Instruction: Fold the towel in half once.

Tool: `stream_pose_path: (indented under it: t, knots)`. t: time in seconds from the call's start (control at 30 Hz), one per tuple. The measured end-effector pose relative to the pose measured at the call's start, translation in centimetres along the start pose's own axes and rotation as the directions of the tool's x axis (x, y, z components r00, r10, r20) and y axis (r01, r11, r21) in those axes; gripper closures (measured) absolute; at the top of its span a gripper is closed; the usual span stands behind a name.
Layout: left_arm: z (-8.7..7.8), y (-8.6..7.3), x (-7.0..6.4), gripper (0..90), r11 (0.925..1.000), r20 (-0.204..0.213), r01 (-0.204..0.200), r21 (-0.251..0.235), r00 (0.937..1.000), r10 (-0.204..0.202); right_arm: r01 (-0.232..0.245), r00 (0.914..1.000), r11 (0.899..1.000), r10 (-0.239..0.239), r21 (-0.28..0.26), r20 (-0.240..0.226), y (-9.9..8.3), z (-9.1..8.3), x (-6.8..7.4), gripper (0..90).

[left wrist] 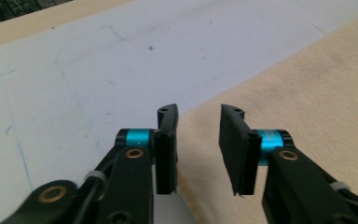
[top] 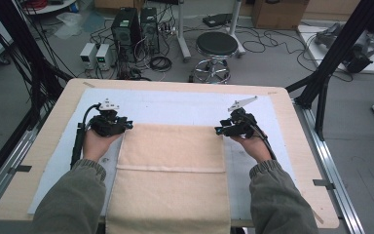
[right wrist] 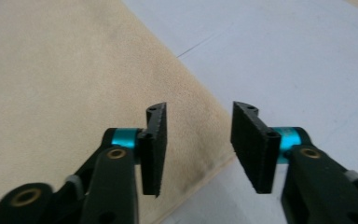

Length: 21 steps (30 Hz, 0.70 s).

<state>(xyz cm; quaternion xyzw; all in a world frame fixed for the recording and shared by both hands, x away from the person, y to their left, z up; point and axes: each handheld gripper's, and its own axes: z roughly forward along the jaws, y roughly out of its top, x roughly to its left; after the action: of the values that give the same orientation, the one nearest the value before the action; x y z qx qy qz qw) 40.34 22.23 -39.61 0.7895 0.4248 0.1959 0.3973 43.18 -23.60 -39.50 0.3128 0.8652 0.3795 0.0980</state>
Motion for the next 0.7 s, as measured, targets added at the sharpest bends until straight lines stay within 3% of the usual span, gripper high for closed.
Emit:
stream_pose_path:
  t: [0.07, 0.17, 0.33, 0.43, 0.47, 0.53, 0.63, 0.7]
  knots:
    - [-0.8, -0.5, 0.2, 58.5, 0.9999, -0.003, -0.009, -0.004, 1.0000, 0.009, 0.000, 1.0000, 1.000, 0.000, -0.005, 0.002, -0.4, -0.6, 0.4, 49.6]
    - [-2.0, -1.3, 0.0, 56.3, 0.9994, 0.036, -0.012, -0.033, 0.9993, 0.013, 0.010, 0.9999, 1.000, -0.010, -0.006, 0.002, -0.8, -1.7, 1.2, 45.6]
    - [-3.5, -3.2, -1.2, 50.0, 0.9972, 0.069, -0.058, -0.047, 0.9958, 0.061, 0.038, 0.9992, 0.999, -0.039, -0.029, -0.008, -1.8, -3.0, 3.0, 40.1]
    - [-4.2, -4.3, -2.1, 49.1, 0.9947, 0.105, -0.082, -0.062, 0.9906, 0.088, 0.050, 0.9987, 0.998, -0.051, -0.044, -0.007, -2.6, -3.4, 4.2, 36.7]
    - [-4.4, -4.6, -2.3, 47.7, 0.9942, 0.114, -0.083, -0.068, 0.9893, 0.090, 0.045, 0.9989, 0.999, -0.045, -0.021, -0.014, -2.7, -3.5, 4.4, 33.7]
    - [-4.7, -5.3, -2.7, 46.7, 0.9939, 0.131, -0.088, -0.067, 0.9867, 0.096, 0.058, 0.9982, 0.998, -0.058, 0.001, -0.017, -2.7, -3.6, 5.0, 33.3]
    - [-5.3, -6.0, -3.2, 44.8, 0.9926, 0.144, -0.096, -0.074, 0.9840, 0.106, 0.089, 0.9961, 0.995, -0.089, -0.042, 0.001, -3.0, -4.1, 5.8, 34.4]
    - [-5.5, -6.4, -3.5, 43.9, 0.9924, 0.156, -0.103, -0.067, 0.9813, 0.113, 0.080, 0.9967, 0.996, -0.080, -0.033, -0.008, -3.5, -4.1, 6.2, 34.4]
